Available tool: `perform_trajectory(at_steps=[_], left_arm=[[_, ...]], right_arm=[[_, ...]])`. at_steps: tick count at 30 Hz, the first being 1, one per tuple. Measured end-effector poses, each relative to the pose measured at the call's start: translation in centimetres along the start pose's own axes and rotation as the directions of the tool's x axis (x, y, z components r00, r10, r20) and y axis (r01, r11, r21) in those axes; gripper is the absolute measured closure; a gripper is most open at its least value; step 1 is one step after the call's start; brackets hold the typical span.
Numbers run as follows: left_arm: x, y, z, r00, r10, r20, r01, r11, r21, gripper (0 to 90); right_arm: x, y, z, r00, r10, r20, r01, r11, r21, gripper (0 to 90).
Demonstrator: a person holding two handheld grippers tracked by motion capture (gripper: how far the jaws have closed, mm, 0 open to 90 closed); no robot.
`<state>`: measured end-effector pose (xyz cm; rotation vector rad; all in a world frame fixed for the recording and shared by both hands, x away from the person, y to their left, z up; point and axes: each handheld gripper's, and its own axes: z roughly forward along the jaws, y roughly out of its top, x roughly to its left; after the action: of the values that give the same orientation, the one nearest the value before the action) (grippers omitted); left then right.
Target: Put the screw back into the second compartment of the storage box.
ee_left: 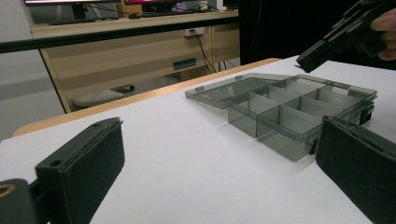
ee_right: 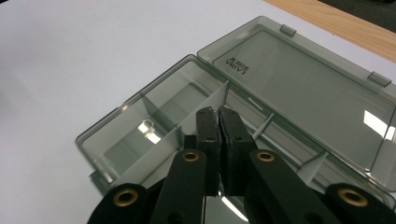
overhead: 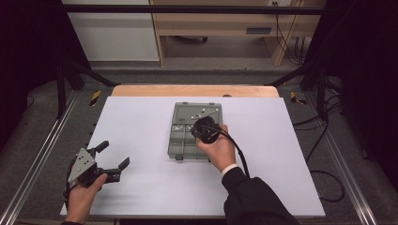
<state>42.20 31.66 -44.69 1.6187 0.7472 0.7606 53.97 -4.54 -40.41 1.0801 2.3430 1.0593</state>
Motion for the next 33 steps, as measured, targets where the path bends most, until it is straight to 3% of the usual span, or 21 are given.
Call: perform_trajectory(at_steps=[9,12,19,23,26,33], left_arm=[[0.0,0.0,0.0,1.0,0.0,0.002,0.0,1.0,0.001,1.2],[0.0,0.0,0.0,1.0,0.0,0.002,0.0,1.0,0.001,1.2],[0.0,0.0,0.0,1.0,0.001,0.003,-0.001,1.0,0.0,1.1],[0.0,0.0,0.0,1.0,0.001,0.002,-0.001,1.0,0.002,1.1],[-0.1,0.0,0.0,1.0,0.001,0.003,-0.001,1.0,0.005,1.1],[-0.1,-0.1,0.0,1.0,0.002,0.001,-0.002,1.0,0.009,1.1]], right_arm=[[-1.0,-0.2,2.3,0.9994,0.03,0.016,-0.03,1.0,-0.003,87.0],[-1.1,-0.3,2.4,0.999,0.043,0.008,-0.043,0.999,-0.03,72.6],[-0.5,-0.3,0.9,0.9998,0.019,0.01,-0.019,0.997,-0.077,45.5],[0.1,-0.9,-0.4,0.9997,-0.009,0.024,0.012,0.995,-0.104,38.8],[0.5,-1.6,-1.4,0.9983,-0.034,0.048,0.04,0.991,-0.128,28.5],[0.6,-3.0,-3.4,0.9988,0.005,0.05,0.004,0.984,-0.176,12.2]])
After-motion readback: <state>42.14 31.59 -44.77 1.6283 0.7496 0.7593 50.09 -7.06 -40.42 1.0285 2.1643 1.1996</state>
